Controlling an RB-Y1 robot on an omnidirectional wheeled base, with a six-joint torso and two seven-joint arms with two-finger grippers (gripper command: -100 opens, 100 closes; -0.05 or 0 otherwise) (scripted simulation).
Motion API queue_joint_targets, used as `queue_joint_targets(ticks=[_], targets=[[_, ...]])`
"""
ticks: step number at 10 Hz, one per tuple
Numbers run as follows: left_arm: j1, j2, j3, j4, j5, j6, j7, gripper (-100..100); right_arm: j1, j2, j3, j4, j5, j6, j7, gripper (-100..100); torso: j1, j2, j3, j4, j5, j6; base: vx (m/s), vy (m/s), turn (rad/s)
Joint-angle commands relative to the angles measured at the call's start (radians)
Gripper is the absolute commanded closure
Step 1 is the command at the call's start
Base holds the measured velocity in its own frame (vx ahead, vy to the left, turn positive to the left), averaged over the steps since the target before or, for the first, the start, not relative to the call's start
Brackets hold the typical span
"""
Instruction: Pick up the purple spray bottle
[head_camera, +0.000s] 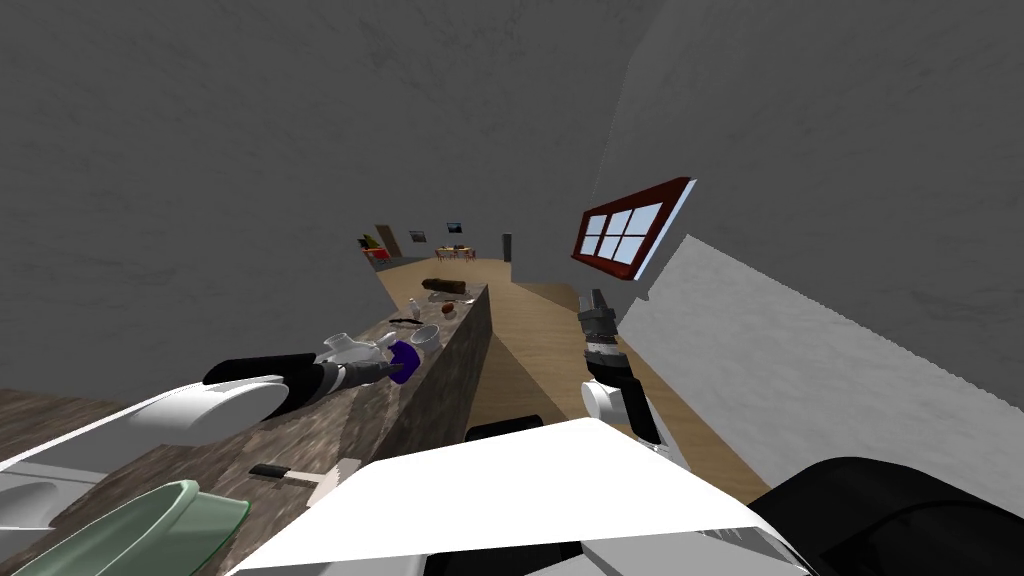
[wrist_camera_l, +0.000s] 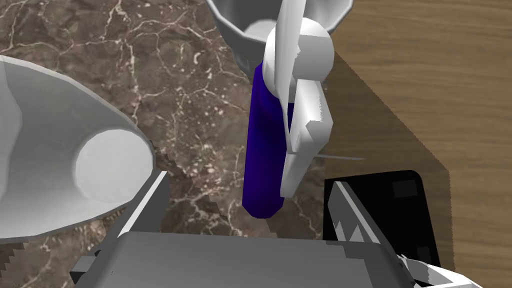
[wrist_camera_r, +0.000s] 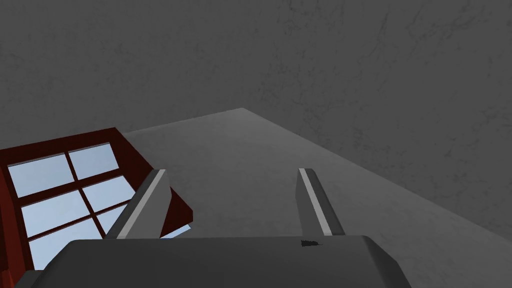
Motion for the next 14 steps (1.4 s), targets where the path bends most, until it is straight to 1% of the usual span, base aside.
queue_joint_targets(ticks=[1, 2, 3, 4, 5, 6, 7, 8, 9, 10, 11, 12, 13, 14], targets=[[0.000, 0.000, 0.001, 0.001, 0.005, 0.000, -0.037, -100, 0.000, 0.000, 0.000, 0.000, 0.000, 0.000, 0.000, 0, 0.000, 0.000, 0.000, 0.000, 0.000, 0.000, 0.011, -0.010, -0.025], [0.007, -0.011, 0.021, 0.035, 0.053, 0.013, -0.073, -100, 0.000, 0.000, 0.000, 0.000, 0.000, 0.000, 0.000, 0, 0.002, 0.002, 0.001, 0.000, 0.000, 0.000, 0.074, -0.044, 0.238], [0.007, -0.011, 0.021, 0.035, 0.070, 0.013, -0.102, -100, 0.000, 0.000, 0.000, 0.000, 0.000, 0.000, 0.000, 0, 0.001, 0.000, 0.000, 0.000, 0.000, -0.002, 0.088, -0.071, 0.168], [0.007, -0.011, 0.021, 0.035, 0.070, 0.013, -0.132, -100, 0.000, 0.000, 0.000, 0.000, 0.000, 0.000, 0.000, 0, -0.001, -0.001, 0.000, 0.000, 0.000, 0.000, 0.040, -0.045, -0.016], [0.007, -0.011, 0.021, 0.035, 0.070, 0.013, -0.143, -100, 0.000, 0.000, 0.000, 0.000, 0.000, 0.000, 0.000, 0, 0.000, 0.001, 0.000, 0.000, 0.000, 0.000, 0.008, -0.011, -0.031], [0.013, -0.022, 0.041, 0.069, 0.118, 0.025, -0.181, -100, 0.000, 0.000, 0.000, 0.000, 0.000, 0.000, 0.000, 0, 0.002, 0.002, 0.001, 0.001, 0.000, 0.000, 0.060, -0.039, 0.271], [0.013, -0.022, 0.041, 0.069, 0.135, 0.025, -0.207, -100, 0.000, 0.000, 0.000, 0.000, 0.000, 0.000, 0.000, 0, 0.001, 0.001, 0.001, 0.000, 0.000, -0.002, 0.080, -0.075, 0.144], [0.013, -0.022, 0.041, 0.069, 0.135, 0.025, -0.235, -100, 0.000, 0.000, 0.000, 0.000, 0.000, 0.000, 0.000, 0, -0.001, 0.000, 0.000, 0.000, 0.000, 0.000, 0.044, -0.047, -0.038], [0.013, -0.022, 0.041, 0.069, 0.135, 0.025, -0.250, -100, 0.000, 0.000, 0.000, 0.000, 0.000, 0.000, 0.000, 0, 0.000, 0.000, 0.000, 0.000, 0.000, 0.000, 0.018, -0.010, -0.026], [0.020, -0.033, 0.061, 0.103, 0.184, 0.037, -0.287, -100, 0.000, 0.000, 0.000, 0.000, 0.000, 0.000, 0.000, 0, 0.002, 0.002, 0.001, 0.000, 0.000, 0.000, 0.078, -0.058, 0.230], [0.020, -0.033, 0.061, 0.103, 0.200, 0.037, -0.311, -100, 0.000, 0.000, 0.000, 0.000, 0.000, 0.000, 0.000, 0, 0.000, 0.000, 0.000, 0.000, 0.000, -0.001, 0.087, -0.086, 0.153], [0.020, -0.033, 0.061, 0.103, 0.200, 0.037, -0.339, -100, 0.000, 0.000, 0.000, 0.000, 0.000, 0.000, 0.000, 0, -0.002, -0.001, -0.001, 0.000, 0.000, 0.000, 0.042, -0.042, -0.001], [0.020, -0.033, 0.061, 0.103, 0.200, 0.037, -0.356, -100, 0.000, 0.000, 0.000, 0.000, 0.000, 0.000, 0.000, 0, 0.000, 0.000, 0.000, 0.000, 0.000, 0.000, 0.009, -0.004, -0.017], [0.026, -0.044, 0.081, 0.136, 0.249, 0.050, -0.391, -100, 0.000, 0.000, 0.000, 0.000, 0.000, 0.000, 0.000, 0, 0.003, 0.002, 0.001, 0.000, 0.001, 0.000, 0.063, -0.044, 0.233]])
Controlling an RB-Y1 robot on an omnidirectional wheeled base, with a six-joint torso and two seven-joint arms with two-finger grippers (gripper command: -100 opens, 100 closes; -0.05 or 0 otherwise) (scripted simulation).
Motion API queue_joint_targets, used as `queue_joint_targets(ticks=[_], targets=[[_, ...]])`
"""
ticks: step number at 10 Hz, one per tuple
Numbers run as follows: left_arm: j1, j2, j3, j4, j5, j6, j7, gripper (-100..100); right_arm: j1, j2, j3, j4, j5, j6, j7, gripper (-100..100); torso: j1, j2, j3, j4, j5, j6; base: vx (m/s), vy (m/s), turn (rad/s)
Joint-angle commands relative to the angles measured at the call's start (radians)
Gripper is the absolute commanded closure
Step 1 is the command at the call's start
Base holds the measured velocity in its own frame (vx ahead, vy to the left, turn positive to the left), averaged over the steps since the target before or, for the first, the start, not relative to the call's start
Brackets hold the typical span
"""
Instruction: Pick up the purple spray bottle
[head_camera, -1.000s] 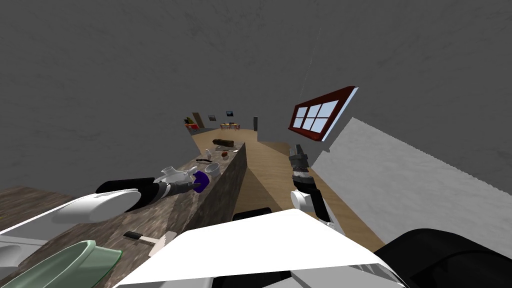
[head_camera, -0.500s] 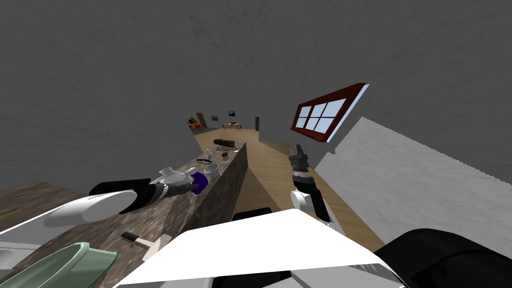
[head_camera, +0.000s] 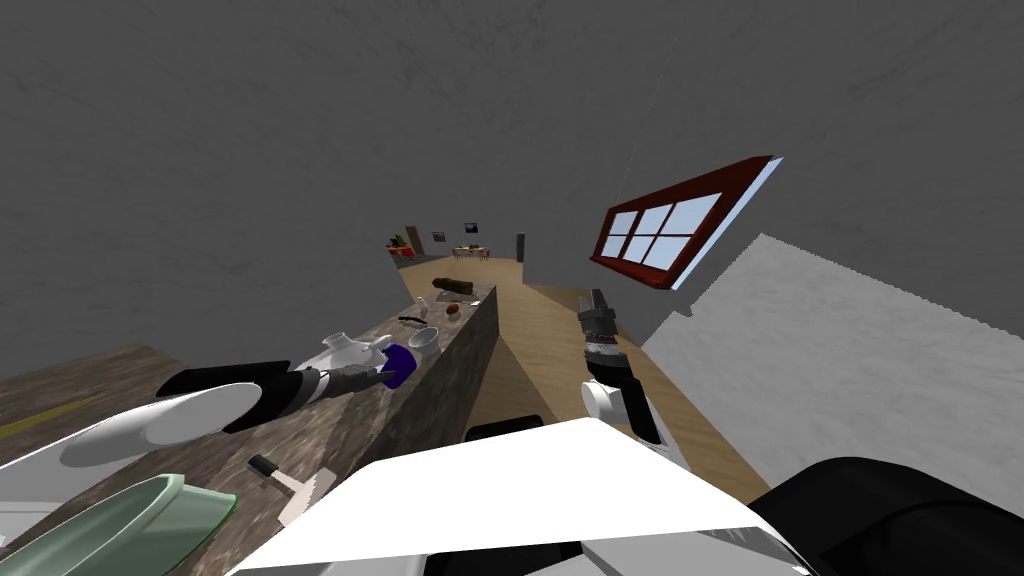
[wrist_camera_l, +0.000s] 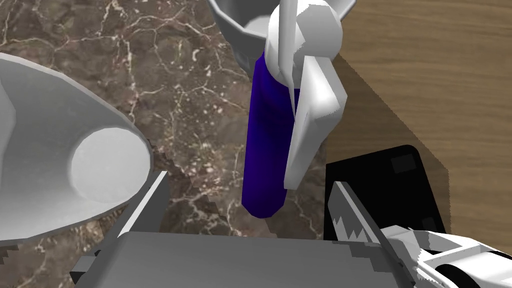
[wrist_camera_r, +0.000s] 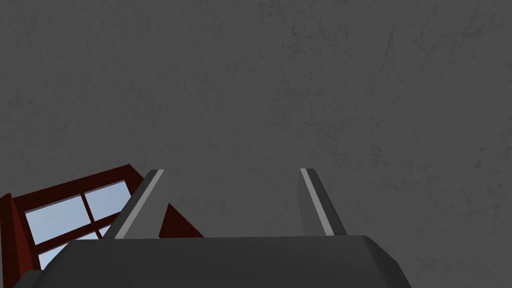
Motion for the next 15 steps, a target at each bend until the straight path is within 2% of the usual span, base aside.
queue_joint_targets(ticks=[1, 3, 4, 5, 7, 8, 9, 10, 11, 12, 13, 15], targets=[[0.005, -0.005, 0.011, 0.016, 0.041, 0.007, -0.050, -100, 0.000, 0.000, 0.000, 0.000, 0.000, 0.000, 0.000, 0, 0.000, 0.000, 0.000, 0.000, 0.000, 0.000, 0.092, -0.071, 0.152], [0.005, -0.005, 0.011, 0.016, 0.041, 0.007, -0.096, -100, 0.000, 0.000, 0.000, 0.000, 0.000, 0.000, 0.000, 0, -0.001, 0.000, -0.001, 0.000, 0.000, 0.002, 0.027, -0.033, -0.014], [0.012, -0.016, 0.031, 0.050, 0.090, 0.019, -0.131, -100, 0.000, 0.000, 0.000, 0.000, 0.000, 0.000, 0.000, 0, 0.001, 0.002, 0.001, 0.000, 0.000, 0.001, 0.058, -0.062, 0.220], [0.012, -0.016, 0.031, 0.050, 0.106, 0.019, -0.157, -100, 0.000, 0.000, 0.000, 0.000, 0.000, 0.000, 0.000, 0, -0.001, 0.000, 0.000, 0.000, 0.000, 0.000, 0.076, -0.095, 0.162], [0.012, -0.016, 0.031, 0.050, 0.106, 0.019, -0.202, -100, 0.000, 0.000, 0.000, 0.000, 0.000, 0.000, 0.000, 0, -0.001, 0.000, 0.000, 0.000, -0.001, 0.002, 0.024, -0.024, -0.013], [0.018, -0.027, 0.051, 0.083, 0.155, 0.032, -0.237, -100, 0.000, 0.000, 0.000, 0.000, 0.000, 0.000, 0.000, 0, 0.002, 0.002, 0.001, 0.000, 0.000, 0.002, 0.057, -0.047, 0.215], [0.018, -0.027, 0.051, 0.083, 0.171, 0.032, -0.265, -100, 0.000, 0.000, 0.000, 0.000, 0.000, 0.000, 0.000, 0, 0.000, 0.000, 0.000, 0.000, 0.000, 0.000, 0.077, -0.076, 0.188], [0.018, -0.027, 0.051, 0.083, 0.171, 0.032, -0.295, -100, 0.000, 0.000, 0.000, 0.000, 0.000, 0.000, 0.000, 0, -0.002, -0.001, -0.001, 0.000, -0.001, 0.001, 0.042, -0.052, -0.007], [0.018, -0.027, 0.051, 0.083, 0.171, 0.032, -0.308, -100, 0.000, 0.000, 0.000, 0.000, 0.000, 0.000, 0.000, 0, -0.001, 0.000, 0.000, 0.000, 0.000, 0.002, 0.010, -0.017, -0.041], [0.025, -0.038, 0.071, 0.117, 0.220, 0.044, -0.345, -100, 0.000, 0.000, 0.000, 0.000, 0.000, 0.000, 0.000, 0, 0.001, 0.002, 0.001, 0.000, 0.000, 0.002, 0.061, -0.070, 0.225], [0.025, -0.038, 0.071, 0.117, 0.236, 0.044, -0.372, -100, 0.000, 0.000, 0.000, 0.000, 0.000, 0.000, 0.000, 0, -0.001, 0.000, 0.000, 0.000, 0.000, 0.000, 0.059, -0.086, 0.172], [0.025, -0.038, 0.071, 0.117, 0.236, 0.044, -0.414, -100, 0.000, 0.000, 0.000, 0.000, 0.000, 0.000, 0.000, 0, -0.001, 0.000, 0.000, 0.000, -0.001, 0.002, 0.023, -0.029, -0.019]])
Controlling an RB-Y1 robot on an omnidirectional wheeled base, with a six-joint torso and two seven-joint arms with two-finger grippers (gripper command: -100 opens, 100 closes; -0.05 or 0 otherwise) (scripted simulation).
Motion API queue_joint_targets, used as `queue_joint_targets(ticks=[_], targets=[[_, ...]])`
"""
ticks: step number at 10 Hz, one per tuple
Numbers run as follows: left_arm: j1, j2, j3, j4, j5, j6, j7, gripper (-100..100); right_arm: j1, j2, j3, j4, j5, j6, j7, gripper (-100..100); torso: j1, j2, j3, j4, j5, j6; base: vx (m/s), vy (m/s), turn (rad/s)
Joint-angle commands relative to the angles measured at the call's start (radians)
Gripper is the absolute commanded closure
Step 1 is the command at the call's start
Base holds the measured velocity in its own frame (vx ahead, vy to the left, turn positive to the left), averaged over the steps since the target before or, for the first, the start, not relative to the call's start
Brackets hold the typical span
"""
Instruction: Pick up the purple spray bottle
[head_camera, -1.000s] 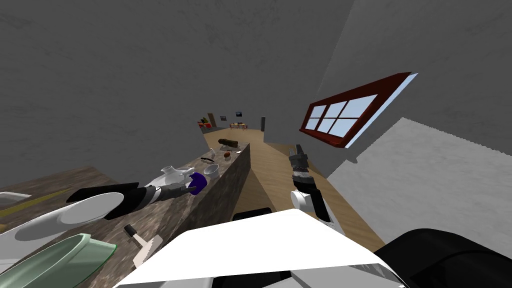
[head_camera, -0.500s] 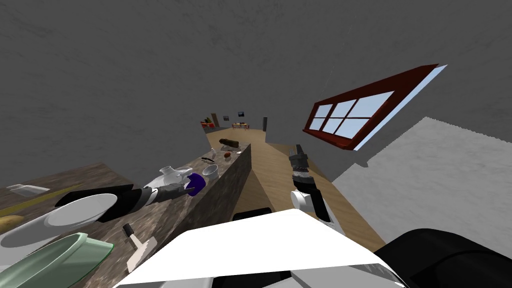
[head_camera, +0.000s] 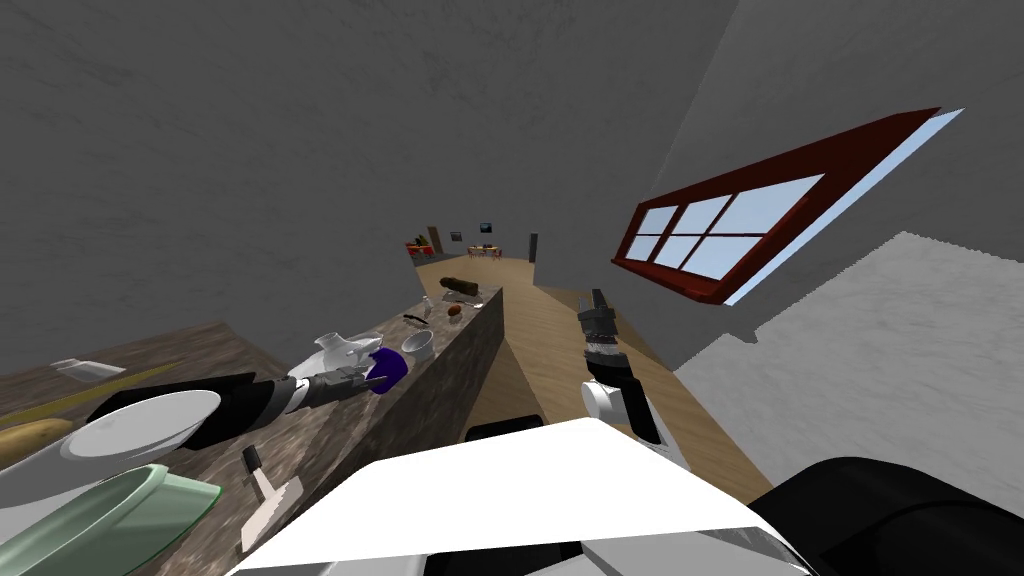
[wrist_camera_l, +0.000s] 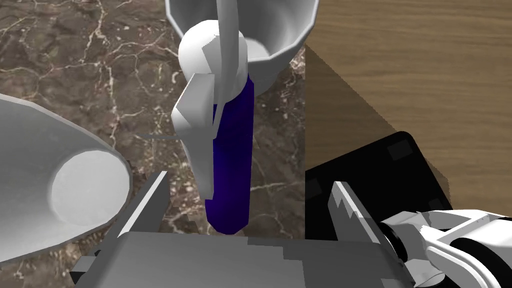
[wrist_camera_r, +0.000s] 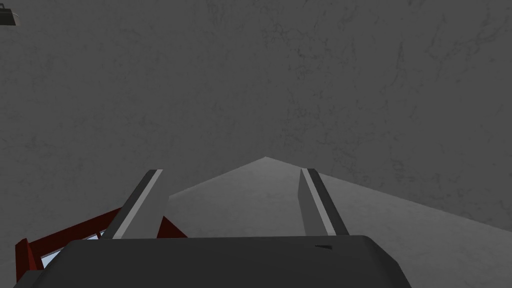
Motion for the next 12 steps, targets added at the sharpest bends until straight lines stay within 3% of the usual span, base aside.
queue_joint_targets(ticks=[1, 2, 6, 7, 8, 10, 11, 12], targets=[[0.000, 0.000, 0.000, 0.000, 0.000, 0.000, 0.000, -100, 0.000, 0.000, 0.000, 0.000, 0.000, 0.000, 0.000, 0, 0.000, 0.000, 0.000, 0.000, 0.000, 0.000, 0.005, 0.000, -0.004], [0.000, 0.000, 0.000, 0.000, 0.000, 0.000, -0.004, 100, 0.000, 0.000, 0.000, 0.000, 0.000, 0.000, 0.000, 0, 0.001, 0.001, 0.000, 0.000, 0.000, 0.000, 0.000, 0.000, 0.000], [0.000, 0.000, 0.000, 0.000, 0.001, 0.000, -0.003, 100, 0.000, 0.000, 0.000, 0.000, 0.000, 0.000, 0.000, 0, 0.002, 0.001, 0.000, 0.000, 0.001, 0.000, 0.000, 0.000, 0.000], [0.000, 0.000, 0.000, -0.001, 0.001, 0.000, -0.003, 0, 0.000, 0.000, 0.000, 0.000, 0.000, 0.000, 0.000, 0, 0.002, 0.001, 0.000, 0.000, 0.001, 0.000, 0.000, 0.000, 0.000], [-0.006, 0.011, -0.020, -0.034, -0.049, -0.013, 0.046, 100, 0.000, 0.000, 0.000, 0.000, 0.000, 0.000, 0.000, 0, 0.002, 0.001, 0.000, 0.000, 0.001, 0.000, -0.073, 0.090, -0.168], [-0.006, 0.011, -0.020, -0.034, -0.064, -0.013, 0.093, 100, 0.000, 0.000, 0.000, 0.000, 0.000, 0.000, 0.000, 0, 0.009, 0.003, 0.002, 0.000, 0.003, 0.002, -0.064, 0.079, -0.120], [-0.013, 0.022, -0.040, -0.067, -0.110, -0.025, 0.124, 100, 0.000, 0.000, 0.000, 0.000, 0.000, 0.000, 0.000, 0, 0.007, 0.002, 0.001, 0.000, 0.003, 0.001, -0.076, 0.077, -0.167], [-0.013, 0.022, -0.040, -0.067, -0.129, -0.025, 0.152, 100, 0.000, 0.000, 0.000, 0.000, 0.000, 0.000, 0.000, 0, 0.008, 0.003, 0.001, 0.000, 0.004, 0.004, -0.085, 0.085, -0.161]])
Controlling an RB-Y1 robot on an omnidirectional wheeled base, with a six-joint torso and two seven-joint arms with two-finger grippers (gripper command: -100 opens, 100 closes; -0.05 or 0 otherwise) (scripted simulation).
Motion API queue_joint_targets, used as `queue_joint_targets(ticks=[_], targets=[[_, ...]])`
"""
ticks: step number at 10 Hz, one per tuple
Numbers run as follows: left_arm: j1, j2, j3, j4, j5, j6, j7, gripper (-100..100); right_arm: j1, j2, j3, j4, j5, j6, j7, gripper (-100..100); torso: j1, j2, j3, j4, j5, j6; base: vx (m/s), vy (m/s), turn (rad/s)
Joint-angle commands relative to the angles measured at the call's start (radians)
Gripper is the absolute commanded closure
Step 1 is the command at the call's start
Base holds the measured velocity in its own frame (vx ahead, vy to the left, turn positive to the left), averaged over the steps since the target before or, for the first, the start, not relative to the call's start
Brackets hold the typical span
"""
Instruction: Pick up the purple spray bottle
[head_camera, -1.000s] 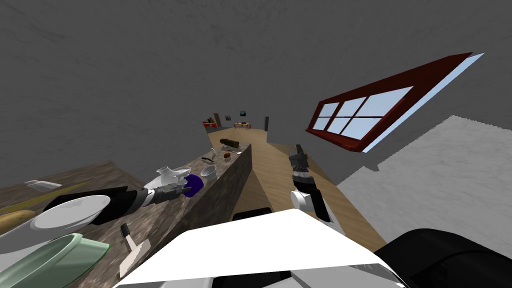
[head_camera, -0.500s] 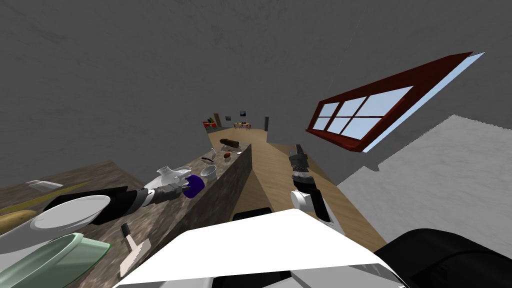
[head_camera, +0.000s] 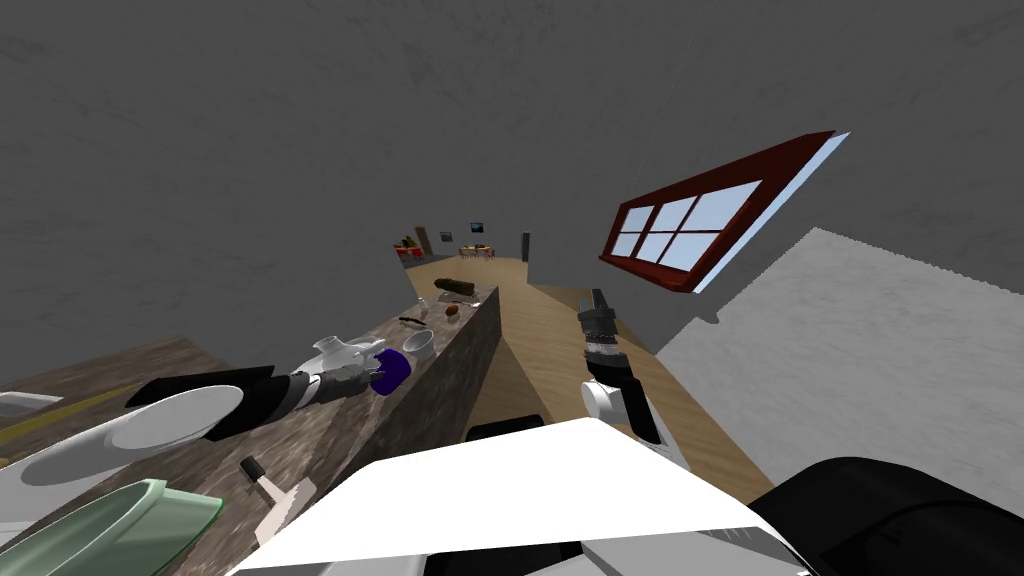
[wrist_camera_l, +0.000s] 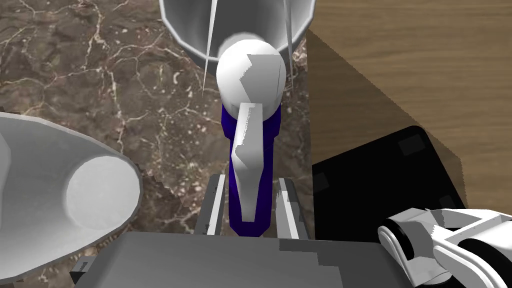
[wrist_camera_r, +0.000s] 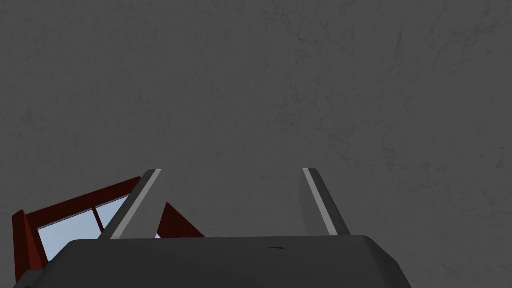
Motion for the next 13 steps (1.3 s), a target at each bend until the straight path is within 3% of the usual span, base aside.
queue_joint_targets(ticks=[1, 2, 3, 4, 6, 7, 8, 10, 11, 13], targets=[[-0.003, 0.002, -0.005, -0.003, -0.016, -0.002, 0.050, 100, 0.000, 0.000, 0.000, 0.000, 0.000, 0.000, 0.000, 0, 0.000, 0.000, 0.000, 0.000, 0.000, 0.000, -0.037, 0.049, -0.014], [-0.003, 0.002, -0.005, -0.003, -0.016, -0.002, 0.068, 100, 0.000, 0.000, 0.000, 0.000, 0.000, 0.000, 0.000, 0, -0.001, -0.002, -0.001, 0.000, 0.000, -0.001, 0.000, 0.010, 0.029], [-0.009, 0.013, -0.025, -0.037, -0.065, -0.014, 0.102, 100, 0.000, 0.000, 0.000, 0.000, 0.000, 0.000, 0.000, 0, -0.003, -0.004, -0.002, -0.001, 0.000, -0.001, -0.056, 0.063, -0.234], [-0.009, 0.013, -0.025, -0.037, -0.081, -0.014, 0.127, 100, 0.000, 0.000, 0.000, 0.000, 0.000, 0.000, 0.000, 0, -0.001, -0.004, -0.002, -0.001, 0.000, 0.002, -0.085, 0.085, -0.163], [-0.009, 0.013, -0.025, -0.037, -0.081, -0.014, 0.174, 100, 0.000, 0.000, 0.000, 0.000, 0.000, 0.000, 0.000, 0, -0.001, -0.003, -0.002, -0.001, 0.000, -0.002, -0.024, 0.024, 0.018], [-0.016, 0.024, -0.045, -0.071, -0.130, -0.026, 0.207, 100, 0.000, 0.000, 0.000, 0.000, 0.000, 0.000, 0.000, 0, -0.002, -0.005, -0.003, -0.002, 0.000, -0.002, -0.058, 0.065, -0.220], [-0.016, 0.024, -0.045, -0.071, -0.146, -0.026, 0.233, 100, 0.000, 0.000, 0.000, 0.000, 0.000, 0.000, 0.000, 0, 0.000, -0.004, -0.003, -0.002, 0.001, 0.001, -0.077, 0.076, -0.177], [-0.016, 0.024, -0.045, -0.071, -0.146, -0.026, 0.281, 100, 0.000, 0.000, 0.000, 0.000, 0.000, 0.000, 0.000, 0, 0.000, -0.004, -0.003, -0.002, 0.001, -0.002, -0.028, 0.021, 0.021], [-0.022, 0.035, -0.065, -0.104, -0.195, -0.039, 0.314, 100, 0.000, 0.000, 0.000, 0.000, 0.000, 0.000, 0.000, 0, -0.002, -0.005, -0.003, -0.002, 0.001, -0.002, -0.077, 0.063, -0.216], [-0.022, 0.035, -0.065, -0.104, -0.211, -0.039, 0.371, 100, 0.000, 0.000, 0.000, 0.000, 0.000, 0.000, 0.000, 0, 0.001, -0.003, -0.002, -0.001, 0.002, -0.001, -0.060, 0.062, -0.093]])
